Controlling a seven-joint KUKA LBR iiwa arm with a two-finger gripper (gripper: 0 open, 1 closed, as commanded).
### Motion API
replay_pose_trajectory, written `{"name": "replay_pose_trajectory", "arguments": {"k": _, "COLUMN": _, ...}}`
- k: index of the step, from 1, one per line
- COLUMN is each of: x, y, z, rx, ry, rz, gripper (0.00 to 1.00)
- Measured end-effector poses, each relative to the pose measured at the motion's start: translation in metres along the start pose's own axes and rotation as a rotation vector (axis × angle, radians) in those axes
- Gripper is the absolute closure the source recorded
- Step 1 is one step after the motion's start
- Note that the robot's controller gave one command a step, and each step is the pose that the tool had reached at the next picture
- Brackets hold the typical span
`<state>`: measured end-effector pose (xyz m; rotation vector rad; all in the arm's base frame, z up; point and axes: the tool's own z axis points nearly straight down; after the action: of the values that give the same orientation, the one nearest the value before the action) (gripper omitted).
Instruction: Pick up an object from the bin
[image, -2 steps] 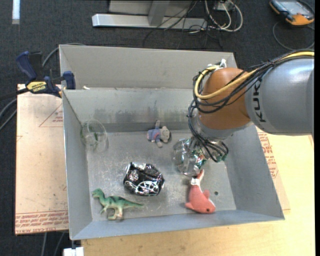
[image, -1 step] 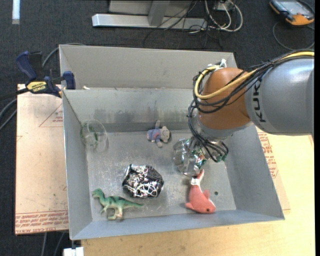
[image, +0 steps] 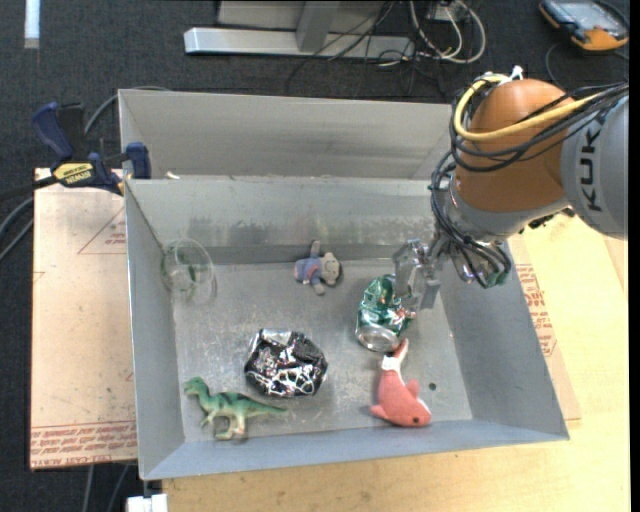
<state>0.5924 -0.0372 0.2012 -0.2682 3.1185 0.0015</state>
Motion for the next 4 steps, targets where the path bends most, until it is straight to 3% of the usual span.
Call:
{"name": "replay_pose_trajectory", "arguments": {"k": 1, "x": -0.006, "y": -0.076, "z": 0.050, "rx": -0.001, "ry": 0.004, "rz": -0.248, "gripper": 1.00}}
{"name": "replay_pose_trajectory", "arguments": {"k": 2, "x": -0.003, "y": -0.046, "z": 0.026, "rx": -0.001, "ry": -0.003, "rz": -0.059, "gripper": 0.00}}
{"name": "replay_pose_trajectory", "arguments": {"k": 3, "x": -0.003, "y": -0.046, "z": 0.026, "rx": -0.001, "ry": -0.003, "rz": -0.058, "gripper": 0.00}}
{"name": "replay_pose_trajectory", "arguments": {"k": 4, "x": -0.005, "y": -0.023, "z": 0.110, "rx": 0.006, "ry": -0.029, "rz": -0.207, "gripper": 0.00}}
